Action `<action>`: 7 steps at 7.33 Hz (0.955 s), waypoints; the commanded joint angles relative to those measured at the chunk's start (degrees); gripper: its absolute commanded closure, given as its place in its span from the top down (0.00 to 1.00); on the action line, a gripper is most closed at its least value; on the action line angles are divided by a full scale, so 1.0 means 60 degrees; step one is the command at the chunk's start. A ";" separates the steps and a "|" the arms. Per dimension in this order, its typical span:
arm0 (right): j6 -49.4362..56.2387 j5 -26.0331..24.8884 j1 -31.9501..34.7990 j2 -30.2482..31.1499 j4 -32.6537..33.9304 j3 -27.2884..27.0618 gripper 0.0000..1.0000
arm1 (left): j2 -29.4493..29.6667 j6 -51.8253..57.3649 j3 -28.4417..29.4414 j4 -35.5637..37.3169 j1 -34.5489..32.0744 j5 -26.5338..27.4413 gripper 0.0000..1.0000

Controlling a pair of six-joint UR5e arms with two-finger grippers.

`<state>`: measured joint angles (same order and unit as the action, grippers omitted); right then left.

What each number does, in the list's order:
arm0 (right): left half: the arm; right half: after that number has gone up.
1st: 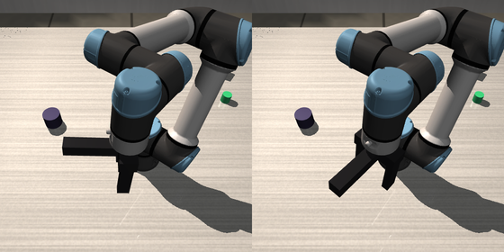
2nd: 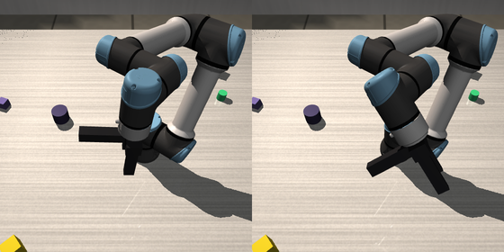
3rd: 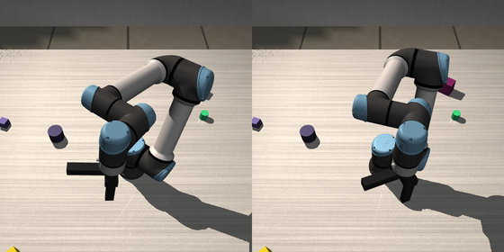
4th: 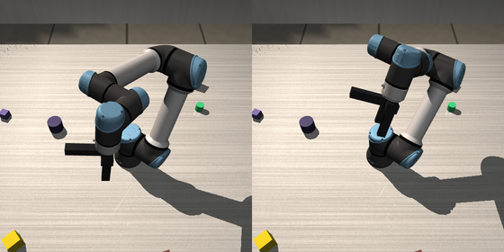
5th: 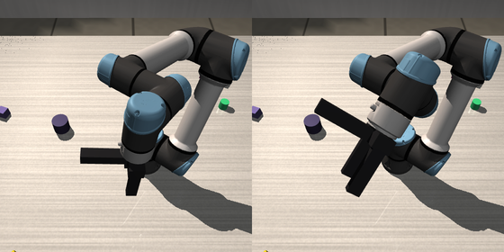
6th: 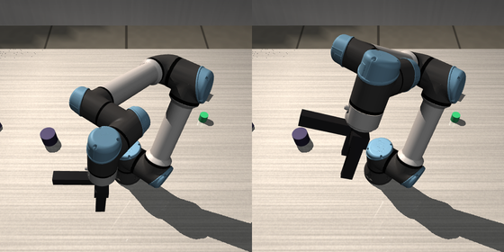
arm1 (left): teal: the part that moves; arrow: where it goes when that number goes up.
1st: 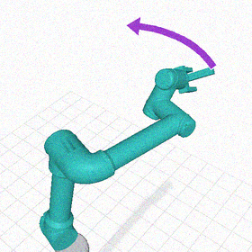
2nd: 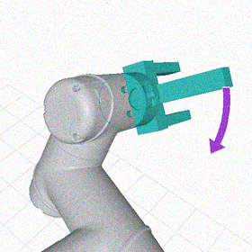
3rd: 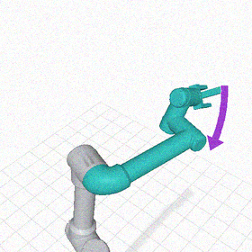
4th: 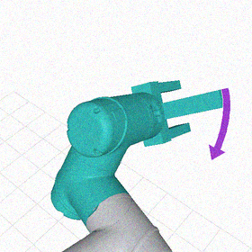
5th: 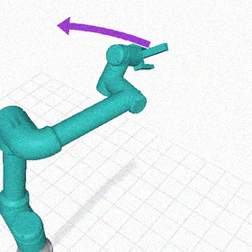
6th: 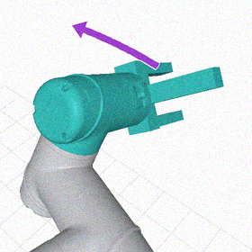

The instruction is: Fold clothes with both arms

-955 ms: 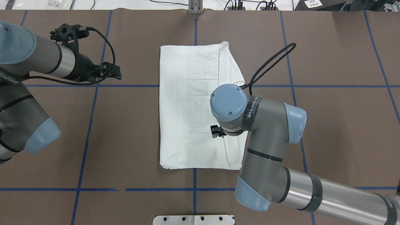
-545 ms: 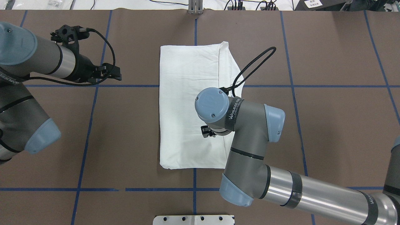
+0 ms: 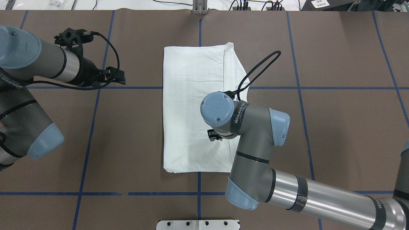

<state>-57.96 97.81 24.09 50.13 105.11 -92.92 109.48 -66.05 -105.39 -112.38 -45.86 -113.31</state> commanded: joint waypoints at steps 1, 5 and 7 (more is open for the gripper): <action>0.0021 -0.0013 -0.0001 0.0127 0.0015 0.0018 1.00 | 0.0019 0.0008 0.0030 -0.0020 0.0027 0.0003 1.00; 0.0050 -0.0100 0.0028 0.0273 0.0059 0.0018 1.00 | 0.0078 -0.0007 0.0074 -0.0020 0.0042 0.0003 1.00; 0.0167 -0.0071 0.0232 0.0375 0.0074 -0.0011 1.00 | 0.0093 -0.0021 0.0060 -0.0020 0.0056 -0.0011 1.00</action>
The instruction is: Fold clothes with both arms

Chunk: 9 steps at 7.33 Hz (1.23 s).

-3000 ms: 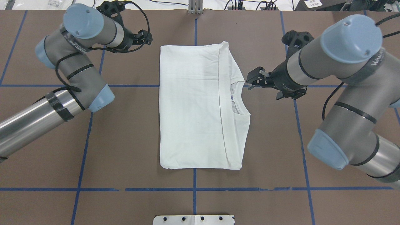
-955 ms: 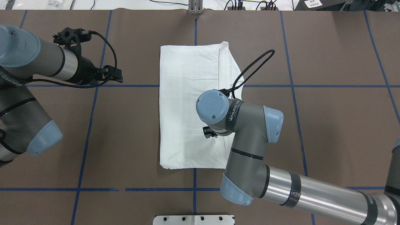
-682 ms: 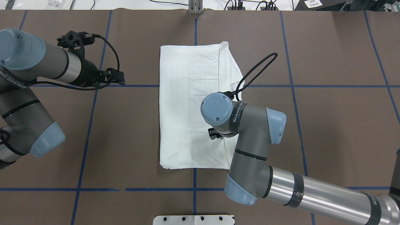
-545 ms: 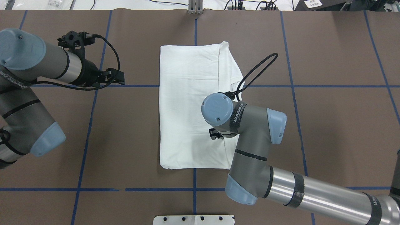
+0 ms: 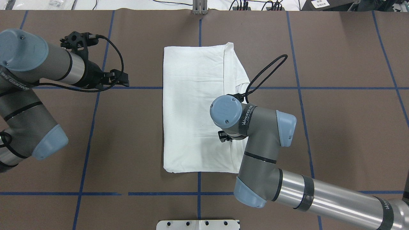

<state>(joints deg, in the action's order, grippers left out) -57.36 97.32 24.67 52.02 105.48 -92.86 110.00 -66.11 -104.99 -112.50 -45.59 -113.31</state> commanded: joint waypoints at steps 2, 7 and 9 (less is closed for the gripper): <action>0.0476 0.0053 0.0399 0.0484 0.0027 -0.0472 1.00 | 0.0021 -0.0026 -0.0006 0.0000 0.0098 0.0003 1.00; 0.1063 0.0097 0.0633 0.1995 -0.0031 -0.2028 1.00 | 0.0021 -0.0129 -0.0050 0.0000 0.0186 0.0003 1.00; 0.1005 0.0112 0.0649 0.1921 -0.0090 -0.2756 1.00 | 0.0036 -0.0711 -0.0109 0.0000 0.0520 -0.0026 1.00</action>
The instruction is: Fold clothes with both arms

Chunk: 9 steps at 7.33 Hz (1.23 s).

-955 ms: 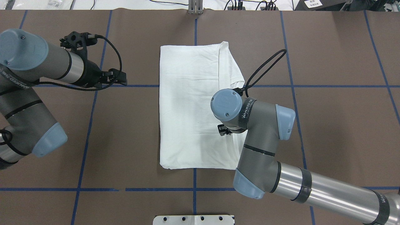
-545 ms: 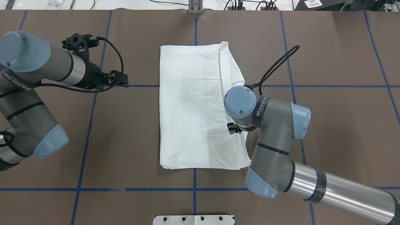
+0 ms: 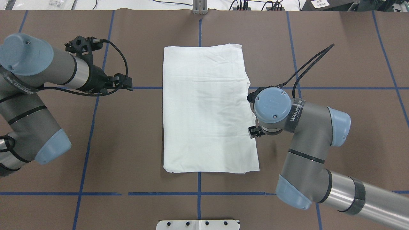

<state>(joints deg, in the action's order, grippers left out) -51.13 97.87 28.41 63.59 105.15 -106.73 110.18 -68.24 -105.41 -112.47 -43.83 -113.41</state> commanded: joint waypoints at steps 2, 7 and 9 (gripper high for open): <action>-0.0295 0.0255 0.0070 0.0037 -0.0049 -0.1528 1.00 | 0.0005 -0.2457 -0.0127 -0.0252 0.1498 0.0077 1.00; -0.1601 0.0768 0.0085 0.0417 -0.1060 -0.2411 1.00 | 0.0529 -0.4929 0.0310 -0.0621 0.4403 0.1776 0.99; -0.1601 0.0769 0.0099 0.0418 -0.1060 -0.2442 1.00 | 0.0664 -0.4945 0.0503 -0.0621 0.4391 0.1791 0.88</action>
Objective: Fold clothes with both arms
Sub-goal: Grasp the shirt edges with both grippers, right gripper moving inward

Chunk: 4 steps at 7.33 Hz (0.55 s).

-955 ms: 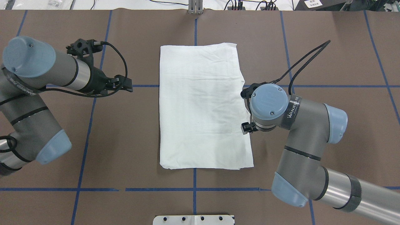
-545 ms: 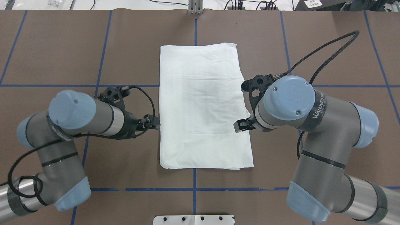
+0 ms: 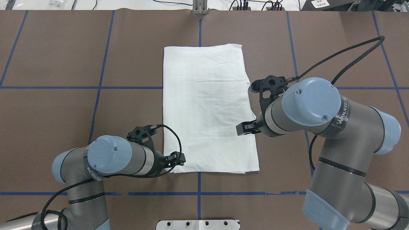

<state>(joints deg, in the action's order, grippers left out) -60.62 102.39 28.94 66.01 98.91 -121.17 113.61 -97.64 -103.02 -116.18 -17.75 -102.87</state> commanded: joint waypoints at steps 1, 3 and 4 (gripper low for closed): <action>-0.0019 0.0016 0.0010 0.0013 -0.0020 -0.0020 1.00 | 0.0093 -0.0002 0.0104 0.0013 -0.0030 0.0181 0.86; -0.0019 0.0016 0.0010 -0.0001 -0.0006 -0.0019 1.00 | 0.0079 0.0042 0.0104 0.0028 -0.0104 0.0315 0.85; -0.0019 0.0016 0.0010 0.0013 -0.0006 -0.0019 1.00 | 0.0093 0.0028 0.0104 0.0028 -0.0089 0.0300 0.80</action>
<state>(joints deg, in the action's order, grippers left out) -60.73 102.48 29.00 66.06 98.87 -121.29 114.11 -97.45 -102.41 -116.03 -18.27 -101.17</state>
